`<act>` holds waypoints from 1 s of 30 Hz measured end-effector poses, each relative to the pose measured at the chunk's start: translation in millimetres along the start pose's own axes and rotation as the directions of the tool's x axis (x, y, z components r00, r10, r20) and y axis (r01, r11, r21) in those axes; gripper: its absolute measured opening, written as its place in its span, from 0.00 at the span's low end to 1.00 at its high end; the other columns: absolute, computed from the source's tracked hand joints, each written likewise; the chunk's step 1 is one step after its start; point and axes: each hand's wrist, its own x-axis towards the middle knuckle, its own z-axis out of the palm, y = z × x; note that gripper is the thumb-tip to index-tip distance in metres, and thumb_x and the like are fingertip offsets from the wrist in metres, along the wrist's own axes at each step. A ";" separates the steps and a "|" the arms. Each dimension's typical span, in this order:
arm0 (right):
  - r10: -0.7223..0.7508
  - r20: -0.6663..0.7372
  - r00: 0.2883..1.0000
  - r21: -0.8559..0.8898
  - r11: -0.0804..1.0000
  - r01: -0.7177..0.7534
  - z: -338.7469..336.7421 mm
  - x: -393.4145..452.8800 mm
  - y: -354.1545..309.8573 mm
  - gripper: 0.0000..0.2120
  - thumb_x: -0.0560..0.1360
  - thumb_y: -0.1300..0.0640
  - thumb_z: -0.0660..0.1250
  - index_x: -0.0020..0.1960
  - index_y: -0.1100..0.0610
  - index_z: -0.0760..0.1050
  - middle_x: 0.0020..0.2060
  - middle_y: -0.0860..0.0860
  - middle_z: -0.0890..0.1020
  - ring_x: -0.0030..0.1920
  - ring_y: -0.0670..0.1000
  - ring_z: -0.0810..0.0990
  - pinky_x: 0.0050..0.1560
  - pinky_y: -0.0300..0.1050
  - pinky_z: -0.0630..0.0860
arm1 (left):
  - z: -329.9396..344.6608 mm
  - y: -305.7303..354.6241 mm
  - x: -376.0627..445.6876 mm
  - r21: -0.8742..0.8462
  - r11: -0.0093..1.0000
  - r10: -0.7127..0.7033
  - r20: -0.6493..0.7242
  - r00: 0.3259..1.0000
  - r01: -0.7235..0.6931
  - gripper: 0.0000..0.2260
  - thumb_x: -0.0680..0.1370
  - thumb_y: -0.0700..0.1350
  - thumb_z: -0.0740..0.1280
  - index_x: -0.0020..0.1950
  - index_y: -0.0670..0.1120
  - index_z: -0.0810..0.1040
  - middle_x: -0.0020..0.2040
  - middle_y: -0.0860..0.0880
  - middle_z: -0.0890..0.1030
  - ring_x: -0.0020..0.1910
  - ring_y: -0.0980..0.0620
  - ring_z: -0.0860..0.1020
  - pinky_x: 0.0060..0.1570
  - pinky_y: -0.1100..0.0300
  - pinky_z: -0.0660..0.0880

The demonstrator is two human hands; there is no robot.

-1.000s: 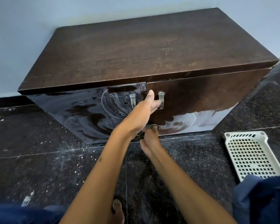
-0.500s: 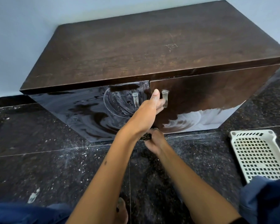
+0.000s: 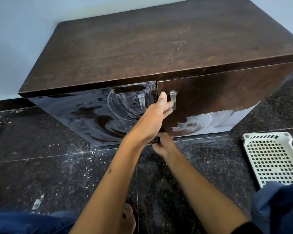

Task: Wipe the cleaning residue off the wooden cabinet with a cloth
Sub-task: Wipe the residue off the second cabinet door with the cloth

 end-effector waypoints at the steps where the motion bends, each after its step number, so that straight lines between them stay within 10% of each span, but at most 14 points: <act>1: 0.007 -0.009 1.000 0.000 1.000 -0.007 -6.2 1.4 -2.1 0.11 0.77 0.73 0.51 0.47 0.63 0.69 0.41 0.58 0.75 0.39 0.52 0.75 0.38 0.44 0.74 | 0.5 0.6 -0.9 0.001 1.000 -0.003 0.003 1.000 0.003 0.30 0.80 0.59 0.41 0.73 0.41 0.62 0.74 0.49 0.64 0.69 0.57 0.68 0.75 0.53 0.50; 8: -0.043 -0.137 0.990 0.042 0.998 0.049 -45.4 22.4 -22.6 0.12 0.79 0.70 0.49 0.52 0.62 0.70 0.44 0.60 0.77 0.43 0.55 0.77 0.52 0.51 0.73 | 5.5 2.0 -8.3 -0.018 1.000 -0.004 0.023 1.000 0.005 0.28 0.81 0.57 0.41 0.75 0.43 0.58 0.75 0.51 0.61 0.71 0.57 0.64 0.75 0.54 0.49; 14: 0.025 -0.050 0.998 -0.026 0.999 -0.027 -21.5 14.1 6.5 0.12 0.76 0.73 0.49 0.45 0.62 0.68 0.40 0.58 0.74 0.40 0.53 0.74 0.40 0.44 0.73 | 5.2 -1.8 -5.9 -0.008 1.000 0.003 0.015 1.000 -0.002 0.29 0.80 0.59 0.41 0.74 0.43 0.60 0.75 0.52 0.62 0.71 0.58 0.64 0.69 0.60 0.51; 20: 0.026 -0.124 0.992 0.096 0.995 -0.014 -59.3 10.8 -35.9 0.18 0.78 0.71 0.50 0.67 0.65 0.63 0.63 0.64 0.72 0.65 0.60 0.71 0.69 0.56 0.66 | 5.2 -1.1 -7.5 -0.010 1.000 -0.001 0.033 0.999 0.002 0.29 0.81 0.58 0.41 0.75 0.44 0.59 0.75 0.51 0.60 0.72 0.57 0.63 0.71 0.58 0.49; 30: 0.051 -0.047 0.998 -0.003 0.999 -0.051 -17.3 3.1 -0.8 0.11 0.77 0.72 0.51 0.52 0.61 0.69 0.43 0.58 0.75 0.41 0.53 0.75 0.40 0.43 0.75 | 8.1 0.0 -8.5 -0.024 1.000 -0.005 0.018 1.000 0.005 0.28 0.81 0.57 0.41 0.75 0.43 0.58 0.75 0.51 0.60 0.72 0.57 0.62 0.67 0.62 0.51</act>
